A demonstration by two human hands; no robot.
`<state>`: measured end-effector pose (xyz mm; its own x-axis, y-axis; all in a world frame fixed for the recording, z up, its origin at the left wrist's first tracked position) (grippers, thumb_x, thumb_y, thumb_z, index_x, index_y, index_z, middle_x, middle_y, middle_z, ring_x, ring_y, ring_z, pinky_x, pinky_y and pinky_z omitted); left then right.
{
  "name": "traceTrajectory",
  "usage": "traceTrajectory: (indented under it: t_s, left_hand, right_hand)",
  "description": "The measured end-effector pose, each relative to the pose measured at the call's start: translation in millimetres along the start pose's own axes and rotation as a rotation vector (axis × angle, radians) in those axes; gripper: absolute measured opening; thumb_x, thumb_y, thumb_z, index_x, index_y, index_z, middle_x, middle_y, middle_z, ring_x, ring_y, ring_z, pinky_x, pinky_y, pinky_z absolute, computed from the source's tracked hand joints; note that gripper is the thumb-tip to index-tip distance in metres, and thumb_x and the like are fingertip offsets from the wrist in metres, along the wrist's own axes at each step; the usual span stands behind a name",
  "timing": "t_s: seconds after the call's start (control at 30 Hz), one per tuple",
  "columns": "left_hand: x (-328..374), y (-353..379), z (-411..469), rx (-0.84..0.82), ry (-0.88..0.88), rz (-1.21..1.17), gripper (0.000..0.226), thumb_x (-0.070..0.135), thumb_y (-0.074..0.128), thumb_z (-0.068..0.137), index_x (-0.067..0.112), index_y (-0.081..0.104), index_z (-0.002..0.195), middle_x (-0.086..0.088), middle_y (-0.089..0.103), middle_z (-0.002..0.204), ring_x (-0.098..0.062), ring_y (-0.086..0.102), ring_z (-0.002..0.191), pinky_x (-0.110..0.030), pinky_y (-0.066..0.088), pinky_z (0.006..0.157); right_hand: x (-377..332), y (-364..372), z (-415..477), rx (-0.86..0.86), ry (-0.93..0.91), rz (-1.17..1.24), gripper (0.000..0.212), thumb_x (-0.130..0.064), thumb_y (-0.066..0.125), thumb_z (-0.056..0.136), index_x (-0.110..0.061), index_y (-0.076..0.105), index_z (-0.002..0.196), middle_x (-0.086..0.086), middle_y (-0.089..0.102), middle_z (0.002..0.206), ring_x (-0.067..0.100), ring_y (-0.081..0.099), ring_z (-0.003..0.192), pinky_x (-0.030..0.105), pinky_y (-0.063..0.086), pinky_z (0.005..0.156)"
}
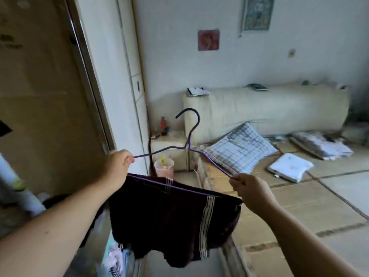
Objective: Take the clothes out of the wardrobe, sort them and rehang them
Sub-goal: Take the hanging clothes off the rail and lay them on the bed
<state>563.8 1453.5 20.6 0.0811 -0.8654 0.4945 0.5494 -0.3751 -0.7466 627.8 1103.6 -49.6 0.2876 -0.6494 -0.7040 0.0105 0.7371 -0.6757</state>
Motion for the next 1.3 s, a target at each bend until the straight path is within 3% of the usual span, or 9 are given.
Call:
traceTrajectory:
  t_s: [0.1, 0.47, 0.67, 0.77, 0.87, 1.0, 1.1, 1.2, 1.3]
  left_hand:
    - [14.6, 33.2, -30.9, -0.09, 0.076, 0.031, 0.012, 0.006, 0.06, 0.088, 0.0, 0.071, 0.088, -0.026, 0.062, 0.085, -0.041, 0.058, 0.085, -0.041, 0.045, 0.077]
    - [157.3, 204.4, -177.3, -0.562, 0.3, -0.024, 0.018, 0.022, 0.054, 0.093, 0.019, 0.071, 0.096, -0.014, 0.057, 0.099, -0.035, 0.056, 0.097, -0.035, 0.042, 0.082]
    - [262.1, 294.3, -254.7, -0.791, 0.465, 0.004, 0.021, 0.034, 0.046, 0.096, 0.025, 0.066, 0.097, 0.0, 0.048, 0.093, -0.022, 0.048, 0.084, -0.032, 0.04, 0.075]
    - [315.3, 339.8, -279.6, -0.883, 0.52, 0.046, 0.023, 0.036, 0.045, 0.097, 0.024, 0.065, 0.1, 0.002, 0.044, 0.091, -0.02, 0.047, 0.084, -0.032, 0.039, 0.073]
    - [352.2, 383.6, -294.7, -0.983, 0.534, 0.123, 0.021, 0.037, 0.045, 0.096, 0.027, 0.064, 0.099, 0.0, 0.048, 0.097, -0.025, 0.053, 0.094, -0.039, 0.046, 0.085]
    - [388.1, 432.2, -305.6, -1.0, 0.513, 0.238, 0.023, 0.037, 0.045, 0.096, 0.029, 0.065, 0.101, -0.005, 0.054, 0.108, -0.03, 0.055, 0.101, -0.043, 0.046, 0.092]
    - [404.1, 463.2, -310.8, -1.024, 0.491, 0.245, 0.03, 0.035, 0.046, 0.095, 0.026, 0.06, 0.121, -0.009, 0.053, 0.123, -0.029, 0.053, 0.11, -0.037, 0.044, 0.093]
    - [395.1, 476.4, -320.4, -1.165, 0.406, 0.279, 0.061, 0.037, 0.052, 0.092, 0.028, 0.027, 0.148, -0.007, 0.028, 0.152, -0.026, 0.032, 0.138, -0.041, 0.031, 0.109]
    - [373.6, 473.7, -330.3, -1.26, 0.337, 0.322, 0.072, 0.04, 0.052, 0.092, 0.031, 0.013, 0.151, -0.004, 0.006, 0.16, -0.026, 0.016, 0.145, -0.043, 0.022, 0.114]
  right_hand:
    - [42.0, -3.6, -72.6, 0.012, 0.208, 0.028, 0.021, -0.028, 0.062, 0.086, -0.031, 0.061, 0.065, 0.002, 0.066, 0.065, 0.02, 0.061, 0.063, 0.034, 0.05, 0.064]
    - [187.3, -80.1, -324.4, 0.154, 0.745, 0.084, 0.019, -0.022, 0.061, 0.087, -0.017, 0.062, 0.068, 0.001, 0.06, 0.062, 0.019, 0.056, 0.056, 0.032, 0.047, 0.06]
    - [262.9, -134.8, -427.3, 0.273, 0.968, 0.078, 0.018, -0.026, 0.063, 0.088, -0.024, 0.064, 0.071, -0.005, 0.062, 0.059, 0.011, 0.056, 0.052, 0.023, 0.04, 0.052]
    - [307.0, -158.4, -449.6, 0.276, 1.025, 0.043, 0.021, -0.026, 0.061, 0.09, -0.027, 0.062, 0.069, -0.005, 0.061, 0.056, 0.012, 0.054, 0.052, 0.025, 0.037, 0.052]
    - [353.7, -173.2, -453.5, 0.244, 1.071, 0.017, 0.023, -0.027, 0.059, 0.091, -0.028, 0.059, 0.068, -0.006, 0.059, 0.057, 0.01, 0.051, 0.051, 0.025, 0.035, 0.05]
    - [411.8, -182.1, -448.5, 0.202, 1.137, 0.034, 0.013, -0.029, 0.057, 0.092, -0.025, 0.064, 0.081, -0.004, 0.062, 0.066, 0.014, 0.055, 0.057, 0.024, 0.037, 0.052]
    - [448.5, -186.4, -441.0, 0.185, 1.192, 0.038, 0.013, -0.032, 0.055, 0.092, -0.027, 0.063, 0.083, -0.002, 0.063, 0.07, 0.016, 0.055, 0.059, 0.024, 0.037, 0.054]
    - [473.8, -189.0, -435.0, 0.253, 1.26, 0.061, 0.019, -0.03, 0.055, 0.091, -0.021, 0.069, 0.099, 0.004, 0.07, 0.088, 0.02, 0.06, 0.074, 0.025, 0.038, 0.064]
    - [487.9, -184.0, -426.6, 0.189, 1.323, 0.014, 0.031, -0.033, 0.058, 0.09, -0.018, 0.064, 0.116, 0.007, 0.068, 0.113, 0.023, 0.062, 0.1, 0.025, 0.041, 0.074]
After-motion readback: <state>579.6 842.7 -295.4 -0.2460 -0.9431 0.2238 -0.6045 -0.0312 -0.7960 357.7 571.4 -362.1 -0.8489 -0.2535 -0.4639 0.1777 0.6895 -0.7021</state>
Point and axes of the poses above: each hand's wrist, its own z-axis towards the middle knuckle, its own y-axis out of the palm, x = y × z, the point moved 4 cm from there along z, towards the middle knuckle
